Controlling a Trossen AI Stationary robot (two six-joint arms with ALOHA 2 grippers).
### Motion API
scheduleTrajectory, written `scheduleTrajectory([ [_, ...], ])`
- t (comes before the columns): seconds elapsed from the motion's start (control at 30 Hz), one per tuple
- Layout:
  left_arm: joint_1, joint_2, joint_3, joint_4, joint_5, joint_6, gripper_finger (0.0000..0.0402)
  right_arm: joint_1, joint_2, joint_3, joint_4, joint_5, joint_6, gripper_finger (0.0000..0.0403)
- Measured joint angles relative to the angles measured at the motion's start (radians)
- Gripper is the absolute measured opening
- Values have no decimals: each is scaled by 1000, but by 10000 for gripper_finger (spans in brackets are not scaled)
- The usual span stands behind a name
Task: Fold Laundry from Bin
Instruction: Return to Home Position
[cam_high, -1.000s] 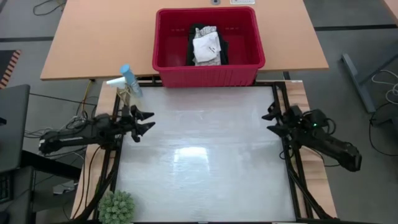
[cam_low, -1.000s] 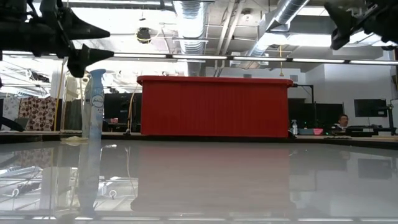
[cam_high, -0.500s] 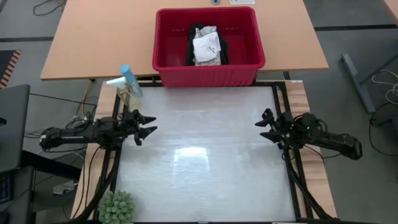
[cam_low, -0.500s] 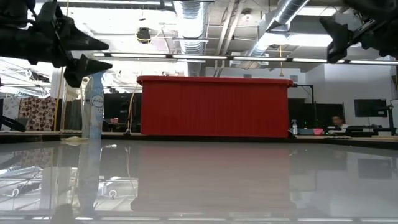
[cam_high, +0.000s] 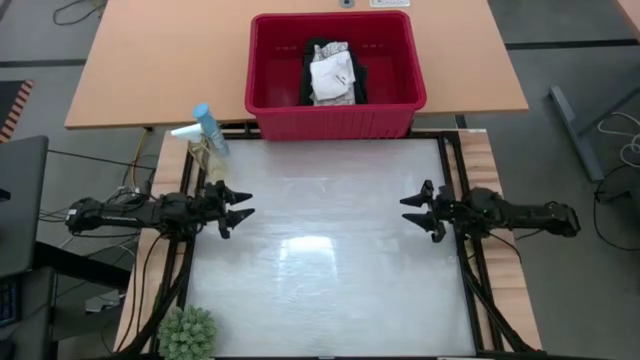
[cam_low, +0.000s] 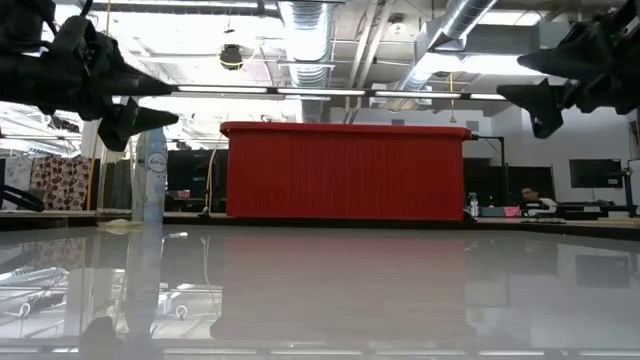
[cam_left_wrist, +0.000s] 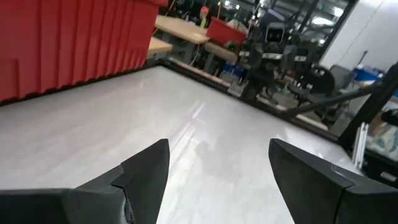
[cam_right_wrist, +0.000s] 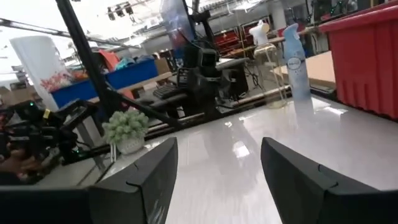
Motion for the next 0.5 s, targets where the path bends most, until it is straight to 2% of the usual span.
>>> scheduleTrajectory([
  [0.17,-16,1,0,-40,-15,6,262,24,1,0,-74,3,-9,255],
  [0.5,-25,1,-1,-38,-10,-19,262,27,21,0,-82,10,-75,255],
])
